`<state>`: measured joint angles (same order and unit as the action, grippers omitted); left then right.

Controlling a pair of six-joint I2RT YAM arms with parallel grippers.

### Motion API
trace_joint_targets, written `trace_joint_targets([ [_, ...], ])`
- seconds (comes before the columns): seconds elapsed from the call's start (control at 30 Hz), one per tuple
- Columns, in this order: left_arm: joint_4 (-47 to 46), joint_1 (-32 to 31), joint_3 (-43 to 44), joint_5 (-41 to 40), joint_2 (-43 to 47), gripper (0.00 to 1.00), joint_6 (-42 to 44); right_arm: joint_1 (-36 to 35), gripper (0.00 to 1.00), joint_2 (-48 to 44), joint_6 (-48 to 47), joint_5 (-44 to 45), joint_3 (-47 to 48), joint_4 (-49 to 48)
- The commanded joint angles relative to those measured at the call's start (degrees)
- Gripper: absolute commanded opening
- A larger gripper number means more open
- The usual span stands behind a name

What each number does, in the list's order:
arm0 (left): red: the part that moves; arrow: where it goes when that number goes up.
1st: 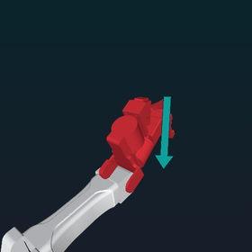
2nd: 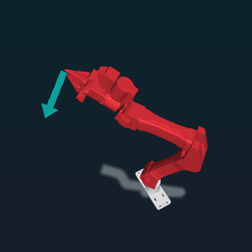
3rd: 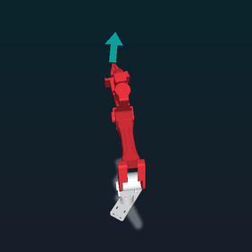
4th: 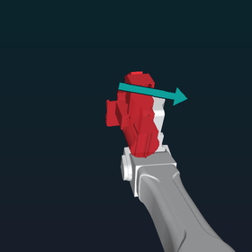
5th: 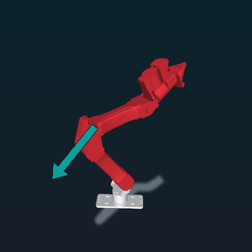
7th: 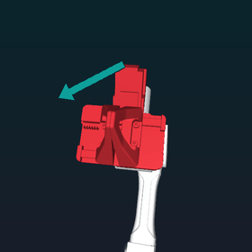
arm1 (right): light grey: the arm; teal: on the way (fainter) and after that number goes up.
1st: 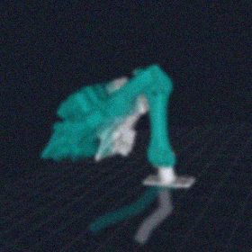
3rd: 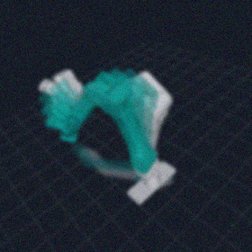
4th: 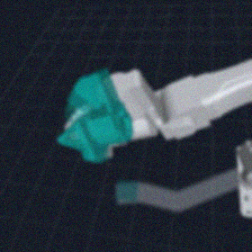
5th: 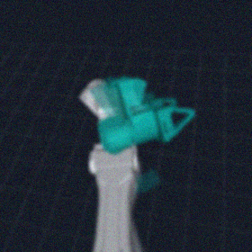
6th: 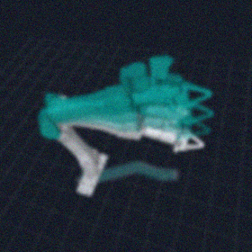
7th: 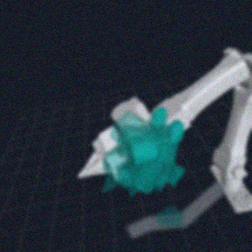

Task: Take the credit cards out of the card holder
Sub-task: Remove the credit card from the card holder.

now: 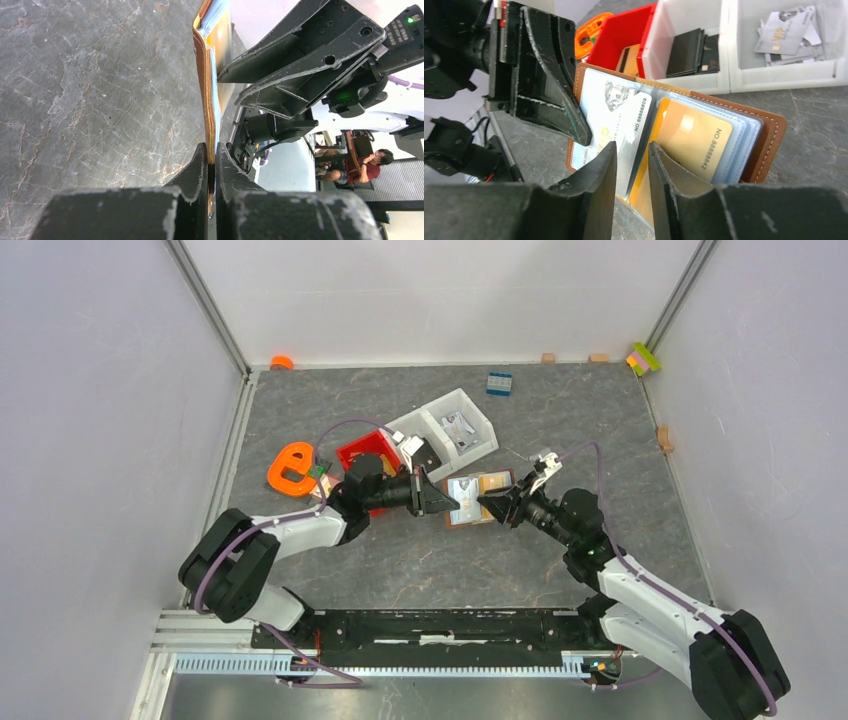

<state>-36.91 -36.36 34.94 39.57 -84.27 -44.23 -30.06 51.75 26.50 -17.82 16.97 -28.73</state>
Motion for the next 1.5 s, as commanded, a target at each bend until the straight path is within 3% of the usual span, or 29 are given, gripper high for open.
trace_joint_targets([
  [0.0, -8.32, 0.20, -0.67, 1.75, 3.55, 0.02, -1.75, 1.72, 0.36, -0.58, 2.32, -4.51, -1.70, -5.88],
  [0.27, -12.91, 0.15, -2.57, 2.53, 5.40, 0.02, -2.91, 4.79, 0.38, 4.43, 9.26, -15.31, -3.17, -16.04],
  [0.6, -25.22, 0.11, -4.75, 6.13, 4.62, 0.02, -8.16, 5.91, 0.36, 6.01, 14.60, -20.13, -5.16, -25.37],
  [0.8, -25.17, 0.15, -4.89, 5.95, 4.69, 0.02, -8.04, 7.04, 0.18, 6.39, 18.66, -22.72, -7.09, -32.91],
  [1.0, -23.90, 0.13, -4.45, 5.85, 4.32, 0.02, -7.47, 7.06, 0.11, 7.23, 21.35, -24.80, -7.94, -38.77],
  [1.13, -23.44, 0.15, -4.19, 5.99, 4.05, 0.02, -7.22, 7.11, 0.12, 7.57, 21.73, -25.50, -8.06, -40.15],
  [1.27, -27.11, 0.15, -4.77, 6.94, 3.77, 0.02, -8.78, 7.00, 0.02, 9.26, 24.80, -27.02, -8.35, -45.59],
  [1.47, -29.67, -0.03, -5.08, 7.79, 3.54, 0.02, -9.68, 6.72, 0.22, 13.17, 30.77, -29.19, -9.02, -56.57],
])
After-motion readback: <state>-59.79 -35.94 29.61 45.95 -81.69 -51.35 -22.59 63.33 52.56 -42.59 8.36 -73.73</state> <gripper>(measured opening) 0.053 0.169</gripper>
